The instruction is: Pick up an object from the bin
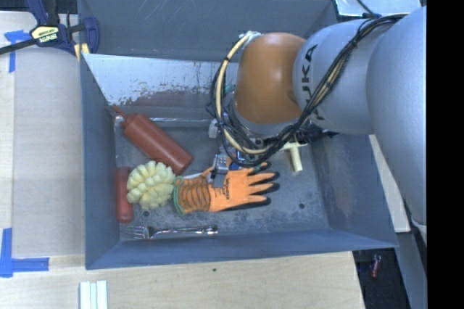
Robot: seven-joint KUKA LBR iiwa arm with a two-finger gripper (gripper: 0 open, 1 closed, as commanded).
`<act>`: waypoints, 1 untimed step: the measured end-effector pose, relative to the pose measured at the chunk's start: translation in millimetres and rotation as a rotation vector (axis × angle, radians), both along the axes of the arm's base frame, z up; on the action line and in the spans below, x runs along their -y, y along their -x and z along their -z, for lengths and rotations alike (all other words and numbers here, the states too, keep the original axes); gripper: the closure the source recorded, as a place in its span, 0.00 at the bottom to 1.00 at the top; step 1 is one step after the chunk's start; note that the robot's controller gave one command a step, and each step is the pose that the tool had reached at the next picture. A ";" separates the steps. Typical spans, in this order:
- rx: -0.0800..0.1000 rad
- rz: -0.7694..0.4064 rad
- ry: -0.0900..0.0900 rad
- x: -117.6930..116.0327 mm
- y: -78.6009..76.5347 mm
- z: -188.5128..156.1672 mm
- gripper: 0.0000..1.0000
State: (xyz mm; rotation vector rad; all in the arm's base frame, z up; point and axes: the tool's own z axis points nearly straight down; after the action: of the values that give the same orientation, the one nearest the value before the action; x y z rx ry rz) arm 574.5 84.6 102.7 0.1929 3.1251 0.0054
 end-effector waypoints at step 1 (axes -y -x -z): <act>-0.006 -0.144 0.003 49.0 28.5 16.6 0.00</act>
Offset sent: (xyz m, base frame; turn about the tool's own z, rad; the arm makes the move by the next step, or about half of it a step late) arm 0.0531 -0.0722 -0.0327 -0.0859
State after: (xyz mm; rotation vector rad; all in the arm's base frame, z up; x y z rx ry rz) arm 546.0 35.6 86.1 -0.0318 3.1369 0.0019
